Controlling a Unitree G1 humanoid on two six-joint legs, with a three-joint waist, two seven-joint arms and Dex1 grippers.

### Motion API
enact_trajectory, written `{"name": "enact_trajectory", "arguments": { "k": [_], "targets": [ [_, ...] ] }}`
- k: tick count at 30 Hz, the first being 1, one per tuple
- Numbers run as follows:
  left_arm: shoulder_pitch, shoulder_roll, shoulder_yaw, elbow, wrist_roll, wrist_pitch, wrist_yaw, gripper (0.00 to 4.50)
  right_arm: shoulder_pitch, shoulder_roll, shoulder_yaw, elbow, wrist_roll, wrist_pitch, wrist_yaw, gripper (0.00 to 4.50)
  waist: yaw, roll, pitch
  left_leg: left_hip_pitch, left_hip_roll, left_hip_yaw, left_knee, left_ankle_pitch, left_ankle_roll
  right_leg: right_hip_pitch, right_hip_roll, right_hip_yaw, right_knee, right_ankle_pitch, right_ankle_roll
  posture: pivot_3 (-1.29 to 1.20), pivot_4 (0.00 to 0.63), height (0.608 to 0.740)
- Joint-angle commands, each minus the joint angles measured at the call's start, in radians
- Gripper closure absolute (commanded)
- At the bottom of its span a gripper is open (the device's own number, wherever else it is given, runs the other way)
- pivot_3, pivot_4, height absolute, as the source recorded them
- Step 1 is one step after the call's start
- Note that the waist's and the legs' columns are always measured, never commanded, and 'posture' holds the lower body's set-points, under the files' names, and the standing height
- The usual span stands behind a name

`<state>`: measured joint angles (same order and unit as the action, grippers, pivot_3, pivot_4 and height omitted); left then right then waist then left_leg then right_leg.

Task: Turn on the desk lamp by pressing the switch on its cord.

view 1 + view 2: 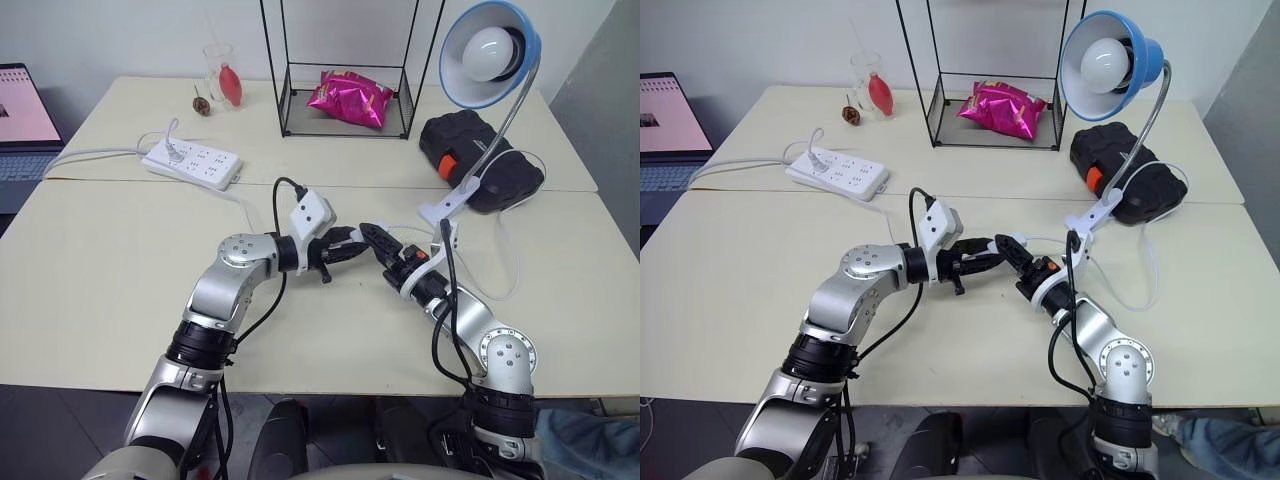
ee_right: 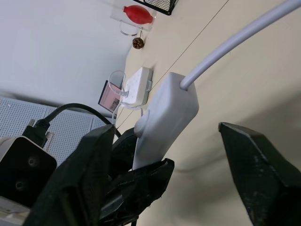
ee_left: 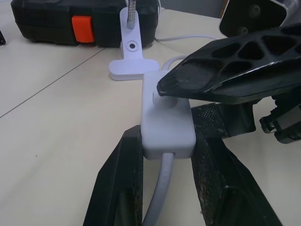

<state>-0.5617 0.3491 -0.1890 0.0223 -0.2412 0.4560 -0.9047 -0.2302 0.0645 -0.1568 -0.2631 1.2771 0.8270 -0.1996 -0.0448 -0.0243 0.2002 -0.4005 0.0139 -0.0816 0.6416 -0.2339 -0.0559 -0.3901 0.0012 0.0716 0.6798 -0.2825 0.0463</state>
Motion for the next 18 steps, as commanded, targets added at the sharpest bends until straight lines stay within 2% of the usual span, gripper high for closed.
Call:
{"name": "enact_trajectory", "arguments": {
  "k": [1,6,10,18],
  "targets": [
    [-0.001,-0.003,0.0,-0.047,-0.017,-0.001,0.002,3.43,-0.02,0.014,-0.002,-0.011,0.023,-0.021,-0.002,1.88,0.0,0.0,0.0,0.0,0.0,0.0,0.0,0.0,0.0,0.0,0.0,0.0,0.0,0.0,0.0,0.0,0.15,0.74],
    [0.002,-0.001,0.002,-0.045,-0.013,-0.002,0.006,3.43,-0.021,0.022,-0.004,-0.008,0.029,-0.028,-0.004,2.86,-0.001,0.0,0.0,0.0,0.0,0.0,0.0,0.0,0.0,0.0,0.0,0.0,0.0,0.0,0.0,0.0,0.15,0.74],
    [0.004,-0.001,0.002,-0.044,-0.012,-0.003,0.012,3.43,-0.023,0.025,-0.004,-0.005,0.036,-0.029,-0.003,3.85,-0.001,0.0,0.0,0.0,0.0,0.0,0.0,0.0,0.0,0.0,0.0,0.0,0.0,0.0,0.0,0.0,0.15,0.74],
    [0.008,-0.003,0.001,-0.049,-0.019,-0.001,0.028,3.43,-0.027,0.018,-0.002,0.003,0.051,-0.027,-0.006,3.86,-0.001,0.0,0.0,0.0,0.0,0.0,-0.001,0.0,0.0,0.0,0.0,0.0,-0.001,0.0,0.0,0.0,0.15,0.74]
  ]
}}
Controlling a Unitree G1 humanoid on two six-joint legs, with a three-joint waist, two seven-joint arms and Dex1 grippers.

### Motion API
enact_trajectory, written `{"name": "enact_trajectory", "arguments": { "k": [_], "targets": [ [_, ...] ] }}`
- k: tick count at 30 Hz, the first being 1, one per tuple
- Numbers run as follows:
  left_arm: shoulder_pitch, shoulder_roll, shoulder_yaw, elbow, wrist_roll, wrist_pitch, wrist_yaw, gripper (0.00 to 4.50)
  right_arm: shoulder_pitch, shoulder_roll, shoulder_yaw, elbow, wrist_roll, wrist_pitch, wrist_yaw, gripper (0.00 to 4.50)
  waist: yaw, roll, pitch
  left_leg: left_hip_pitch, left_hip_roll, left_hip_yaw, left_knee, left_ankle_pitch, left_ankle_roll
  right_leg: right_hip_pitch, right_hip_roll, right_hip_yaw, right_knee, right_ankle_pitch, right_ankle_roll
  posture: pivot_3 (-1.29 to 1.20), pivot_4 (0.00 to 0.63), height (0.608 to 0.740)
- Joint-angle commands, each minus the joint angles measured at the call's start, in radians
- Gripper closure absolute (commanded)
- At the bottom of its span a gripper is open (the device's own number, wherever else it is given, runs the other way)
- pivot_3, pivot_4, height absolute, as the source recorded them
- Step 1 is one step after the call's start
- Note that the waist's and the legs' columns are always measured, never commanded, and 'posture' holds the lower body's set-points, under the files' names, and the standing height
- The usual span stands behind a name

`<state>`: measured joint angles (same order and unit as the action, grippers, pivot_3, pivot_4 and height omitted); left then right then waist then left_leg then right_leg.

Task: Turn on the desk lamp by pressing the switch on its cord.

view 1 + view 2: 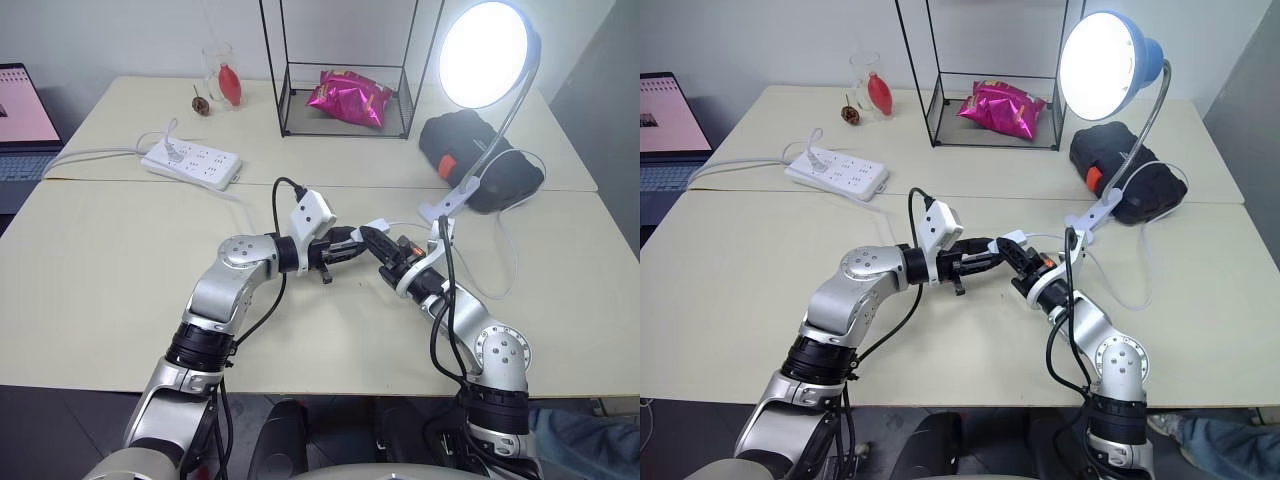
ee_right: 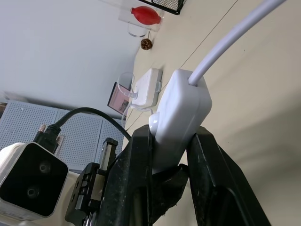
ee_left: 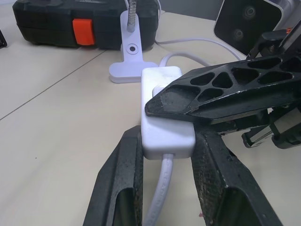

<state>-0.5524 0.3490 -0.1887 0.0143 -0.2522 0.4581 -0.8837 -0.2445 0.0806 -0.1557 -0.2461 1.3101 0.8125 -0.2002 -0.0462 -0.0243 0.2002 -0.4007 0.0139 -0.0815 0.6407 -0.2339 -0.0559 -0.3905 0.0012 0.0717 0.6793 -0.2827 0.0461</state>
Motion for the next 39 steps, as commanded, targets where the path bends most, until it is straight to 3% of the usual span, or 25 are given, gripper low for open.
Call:
{"name": "enact_trajectory", "arguments": {
  "k": [1,4,6,11,14,20,23,30,34,39],
  "targets": [
    [-0.001,-0.004,0.001,-0.041,-0.009,-0.004,0.008,3.43,-0.012,0.001,-0.003,-0.014,0.021,-0.012,-0.005,3.86,0.0,0.0,0.0,0.0,0.0,0.0,0.0,0.0,0.0,0.0,0.0,0.0,0.0,0.0,0.0,0.0,0.15,0.74],
    [-0.002,-0.006,0.002,-0.038,-0.009,-0.006,0.013,3.43,-0.013,0.002,-0.005,-0.017,0.027,-0.019,0.008,3.86,0.0,0.0,0.0,0.0,0.0,0.0,0.0,0.0,0.0,0.0,0.0,0.0,0.0,0.0,0.0,0.0,0.15,0.74],
    [-0.002,-0.006,0.002,-0.038,-0.01,-0.007,0.015,3.43,-0.013,-0.003,-0.004,-0.023,0.034,-0.016,0.025,3.17,0.0,0.0,0.0,0.0,0.0,0.0,0.0,0.0,0.0,0.0,0.0,0.0,0.0,0.0,0.0,0.0,0.15,0.74],
    [-0.006,-0.011,0.002,-0.03,-0.009,-0.016,0.022,3.43,0.011,-0.074,0.003,-0.057,0.07,0.039,0.085,2.27,-0.001,0.0,0.0,0.0,0.0,0.0,-0.001,0.0,0.0,0.0,0.0,0.0,0.0,0.0,0.0,0.0,0.15,0.74],
    [-0.009,-0.008,-0.001,-0.014,-0.001,-0.032,0.024,3.43,0.028,-0.157,0.014,-0.088,0.071,0.083,0.131,1.58,-0.001,0.0,0.0,-0.001,0.0,0.0,-0.001,0.0,0.0,0.0,0.0,0.0,-0.001,0.0,0.0,0.0,0.15,0.74],
    [-0.01,0.019,-0.005,0.053,0.029,-0.088,-0.001,3.43,0.08,-0.452,0.083,-0.274,-0.018,0.179,0.302,0.06,-0.001,0.001,0.001,-0.001,0.0,0.0,-0.001,0.0,0.0,0.0,0.0,0.0,-0.001,-0.001,0.0,0.0,0.15,0.74],
    [-0.012,0.05,-0.024,0.118,0.062,-0.14,-0.043,3.43,0.076,-0.647,0.141,-0.376,-0.186,0.145,0.453,0.0,-0.002,0.001,0.001,-0.001,0.0,0.001,-0.001,0.0,0.0,-0.001,0.0,0.0,-0.001,-0.001,0.0,0.0,0.15,0.74],
    [-0.026,0.091,-0.067,0.266,0.122,-0.282,-0.141,3.43,0.034,-0.942,0.173,-0.392,-0.496,-0.024,0.735,0.0,0.0,0.0,0.001,-0.001,-0.001,0.001,-0.001,0.0,0.0,0.0,0.0,0.0,-0.004,-0.001,0.001,0.0,0.15,0.74],
    [-0.046,0.09,-0.084,0.354,0.163,-0.364,-0.162,3.43,0.01,-1.042,0.199,-0.366,-0.624,-0.116,0.874,0.0,0.003,0.0,0.001,-0.001,-0.001,0.001,-0.001,0.0,0.0,0.0,0.0,0.0,-0.005,-0.001,0.001,0.0,0.15,0.74],
    [-0.057,0.079,-0.085,0.42,0.192,-0.439,-0.16,3.43,0.001,-1.053,0.208,-0.344,-0.706,-0.176,0.942,0.0,0.006,0.0,0.001,-0.001,-0.001,0.001,-0.001,0.0,0.0,0.0,-0.001,0.0,-0.006,-0.001,0.001,0.0,0.15,0.74]
  ]
}}
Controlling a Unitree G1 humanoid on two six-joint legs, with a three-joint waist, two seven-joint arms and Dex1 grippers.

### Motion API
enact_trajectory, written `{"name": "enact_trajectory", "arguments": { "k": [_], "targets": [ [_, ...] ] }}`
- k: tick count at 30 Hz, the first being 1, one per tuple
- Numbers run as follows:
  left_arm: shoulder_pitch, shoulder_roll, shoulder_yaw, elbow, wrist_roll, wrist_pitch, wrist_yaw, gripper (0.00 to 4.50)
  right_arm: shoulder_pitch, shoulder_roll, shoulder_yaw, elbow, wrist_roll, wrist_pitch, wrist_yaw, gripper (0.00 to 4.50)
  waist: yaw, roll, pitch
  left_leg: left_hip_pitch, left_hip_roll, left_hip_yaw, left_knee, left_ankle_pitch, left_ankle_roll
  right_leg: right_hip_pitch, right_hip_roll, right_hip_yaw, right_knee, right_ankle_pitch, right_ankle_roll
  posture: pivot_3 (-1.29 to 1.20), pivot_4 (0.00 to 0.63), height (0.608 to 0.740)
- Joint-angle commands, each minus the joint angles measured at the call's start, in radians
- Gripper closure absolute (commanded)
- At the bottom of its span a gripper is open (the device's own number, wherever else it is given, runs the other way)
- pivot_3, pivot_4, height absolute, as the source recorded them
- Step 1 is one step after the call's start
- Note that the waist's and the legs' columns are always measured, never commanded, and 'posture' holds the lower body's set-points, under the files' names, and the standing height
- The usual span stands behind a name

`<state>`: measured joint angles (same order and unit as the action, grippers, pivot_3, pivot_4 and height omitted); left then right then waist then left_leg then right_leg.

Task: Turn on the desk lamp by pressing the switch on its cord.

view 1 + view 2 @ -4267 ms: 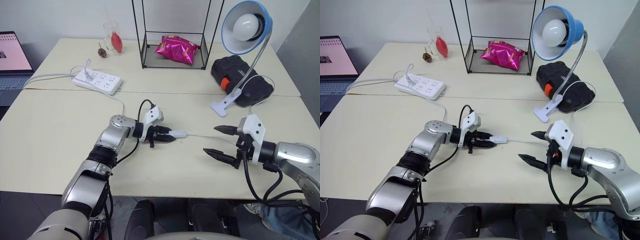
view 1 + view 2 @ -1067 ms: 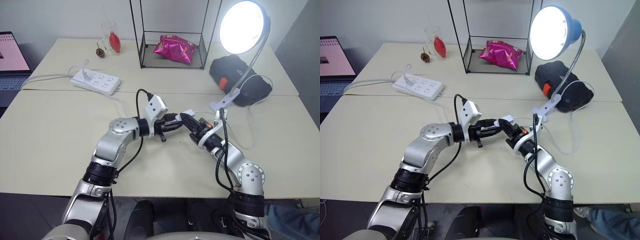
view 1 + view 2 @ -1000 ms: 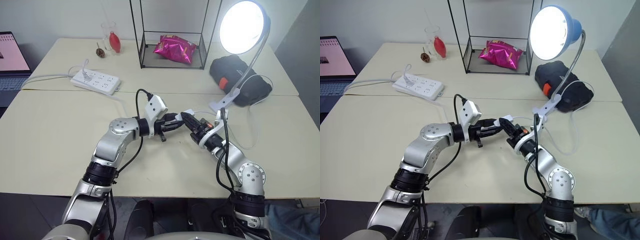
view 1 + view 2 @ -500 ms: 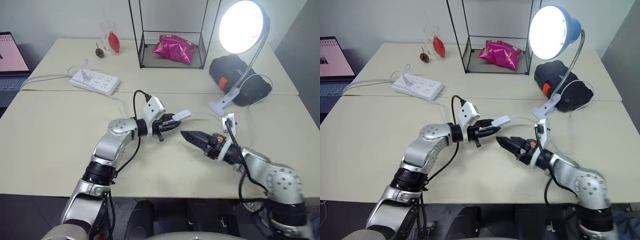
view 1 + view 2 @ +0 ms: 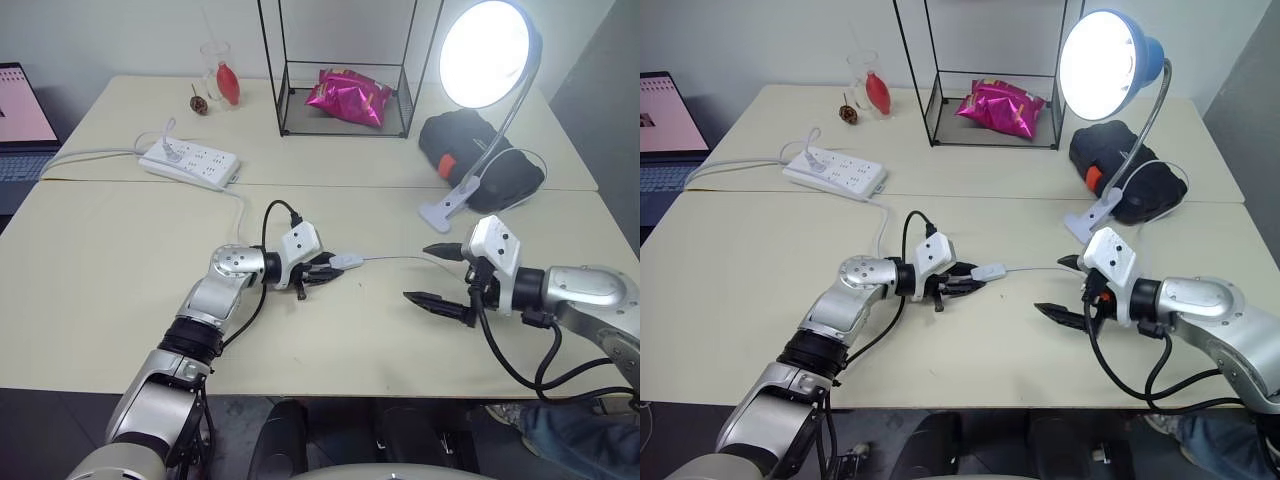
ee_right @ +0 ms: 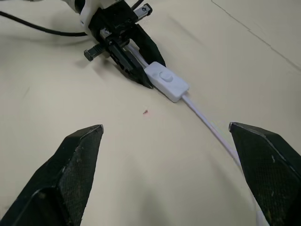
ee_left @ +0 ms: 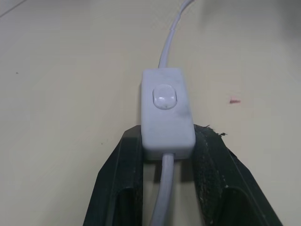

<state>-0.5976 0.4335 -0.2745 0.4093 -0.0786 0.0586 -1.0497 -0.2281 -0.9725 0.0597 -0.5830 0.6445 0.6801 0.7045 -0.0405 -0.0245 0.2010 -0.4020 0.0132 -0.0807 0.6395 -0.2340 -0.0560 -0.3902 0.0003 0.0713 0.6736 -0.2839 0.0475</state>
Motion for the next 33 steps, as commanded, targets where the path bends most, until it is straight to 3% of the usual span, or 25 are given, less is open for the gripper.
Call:
{"name": "enact_trajectory", "arguments": {
  "k": [1,2,3,9,17,21,26,33],
  "targets": [
    [-0.013,-0.009,0.005,0.033,0.02,-0.045,0.011,3.43,-0.016,0.004,-0.008,-0.003,-0.049,-0.048,0.044,0.0,0.001,0.0,0.0,0.0,0.0,0.0,0.0,0.0,0.0,0.0,0.0,0.0,0.0,0.0,0.0,0.0,0.15,0.74],
    [-0.013,-0.012,0.01,0.038,0.021,-0.045,0.018,3.43,-0.017,0.009,-0.008,-0.001,-0.057,-0.052,0.05,0.0,0.002,0.0,0.0,0.0,0.0,0.0,0.0,0.0,0.0,0.0,-0.001,0.0,0.0,0.0,0.0,0.0,0.15,0.74],
    [-0.013,-0.013,0.012,0.039,0.018,-0.043,0.013,2.73,-0.018,0.014,-0.007,0.002,-0.064,-0.055,0.055,0.0,0.004,0.0,0.0,0.0,0.0,0.0,0.0,0.0,0.0,0.0,-0.001,0.0,0.0,0.0,0.0,0.0,0.15,0.74],
    [0.012,0.014,0.035,-0.037,-0.015,-0.021,-0.012,1.68,-0.032,0.038,0.005,0.027,-0.103,-0.074,0.1,0.0,0.005,0.0,0.0,0.001,0.0,0.0,0.001,0.0,0.0,0.001,-0.001,0.0,0.001,0.001,0.001,0.0,0.15,0.74],
    [0.109,0.119,0.178,-0.37,-0.141,0.148,0.01,0.07,-0.083,0.052,0.014,0.118,-0.159,-0.13,0.186,0.0,0.007,0.0,0.001,0.0,0.0,0.0,0.001,0.0,0.0,0.0,-0.001,0.0,0.002,0.0,0.001,0.0,0.15,0.74],
    [0.199,0.222,0.275,-0.566,-0.216,0.331,0.03,0.02,-0.102,0.054,0.005,0.167,-0.18,-0.189,0.244,0.0,0.002,0.0,0.001,0.001,0.0,0.0,0.001,0.0,0.0,0.0,-0.002,0.0,0.002,0.0,0.001,0.0,0.15,0.74],
    [0.365,0.336,0.412,-0.746,-0.275,0.437,0.055,0.02,-0.097,0.062,-0.038,0.223,-0.175,-0.265,0.308,0.0,0.003,0.0,0.001,0.001,0.0,0.0,0.001,0.0,0.0,0.001,-0.002,0.0,0.002,0.0,0.0,0.0,0.15,0.74],
    [0.453,0.368,0.508,-0.802,-0.338,0.479,0.073,0.02,-0.105,0.058,-0.072,0.273,-0.186,-0.313,0.355,0.0,0.01,0.0,0.001,0.002,0.0,0.0,0.001,0.0,0.0,0.001,-0.002,-0.001,0.003,0.0,0.0,0.0,0.15,0.74]
  ]
}}
